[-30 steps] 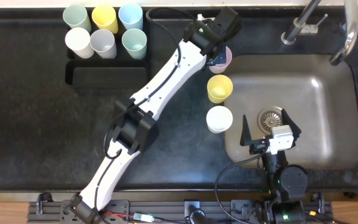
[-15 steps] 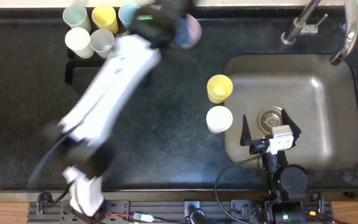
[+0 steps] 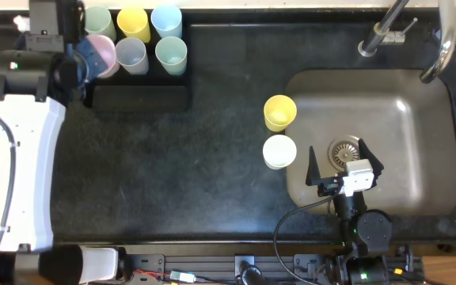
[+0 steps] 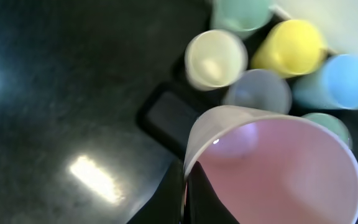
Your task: Store Cups
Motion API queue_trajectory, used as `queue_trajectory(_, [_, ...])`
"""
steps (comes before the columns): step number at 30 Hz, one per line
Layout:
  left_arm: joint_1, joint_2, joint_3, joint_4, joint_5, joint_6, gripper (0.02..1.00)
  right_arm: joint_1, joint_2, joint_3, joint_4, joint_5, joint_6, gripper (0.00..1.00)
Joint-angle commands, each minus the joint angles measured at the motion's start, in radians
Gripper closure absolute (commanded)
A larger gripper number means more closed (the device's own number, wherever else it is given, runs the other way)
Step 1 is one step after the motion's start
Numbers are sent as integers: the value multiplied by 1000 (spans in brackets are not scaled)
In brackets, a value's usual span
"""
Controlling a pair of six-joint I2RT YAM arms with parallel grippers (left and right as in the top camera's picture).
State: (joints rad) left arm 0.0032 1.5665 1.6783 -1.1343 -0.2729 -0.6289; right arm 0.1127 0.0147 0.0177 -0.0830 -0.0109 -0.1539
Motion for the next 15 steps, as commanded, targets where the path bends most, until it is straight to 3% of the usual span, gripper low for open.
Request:
queue_trajectory(1, [80,5,-42,4,37,-34,985,5,-10,-13,6,3,0,5])
queue_trajectory(15, [126,178,-72,36,68,-57,985,5,-10,-13,6,4,0,5])
